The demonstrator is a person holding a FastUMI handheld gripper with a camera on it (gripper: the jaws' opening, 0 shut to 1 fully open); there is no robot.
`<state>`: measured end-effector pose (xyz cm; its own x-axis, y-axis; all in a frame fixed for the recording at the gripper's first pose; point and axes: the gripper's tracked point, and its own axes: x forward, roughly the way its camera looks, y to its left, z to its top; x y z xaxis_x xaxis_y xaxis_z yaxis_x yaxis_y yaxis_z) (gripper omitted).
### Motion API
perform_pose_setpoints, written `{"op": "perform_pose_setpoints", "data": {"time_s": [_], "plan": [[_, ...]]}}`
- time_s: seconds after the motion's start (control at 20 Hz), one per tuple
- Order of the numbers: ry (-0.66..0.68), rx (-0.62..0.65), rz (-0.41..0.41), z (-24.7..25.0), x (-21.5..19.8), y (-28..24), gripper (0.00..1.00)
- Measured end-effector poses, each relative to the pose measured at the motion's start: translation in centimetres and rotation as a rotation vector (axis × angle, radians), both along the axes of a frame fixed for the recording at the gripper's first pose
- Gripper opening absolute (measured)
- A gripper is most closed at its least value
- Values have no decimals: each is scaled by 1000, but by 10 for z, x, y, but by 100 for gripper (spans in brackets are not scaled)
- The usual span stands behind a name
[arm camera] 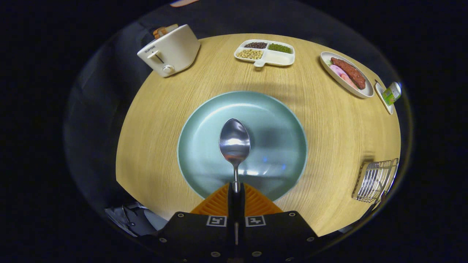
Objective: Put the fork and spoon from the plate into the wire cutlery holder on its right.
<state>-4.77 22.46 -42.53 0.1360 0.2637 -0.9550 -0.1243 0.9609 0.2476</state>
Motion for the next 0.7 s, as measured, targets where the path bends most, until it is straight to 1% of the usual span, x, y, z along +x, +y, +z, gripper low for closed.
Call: {"op": "perform_pose_setpoints", "data": {"time_s": [0.2, 0.35, 0.6, 0.7], "plan": [[-64, -13, -87, 35, -1, -56, 4], [-85, -30, -161, 54, -13, -104, 4], [-101, -104, -288, 62, -28, -192, 4], [-87, -135, -315, 58, -37, -223, 4]]}}
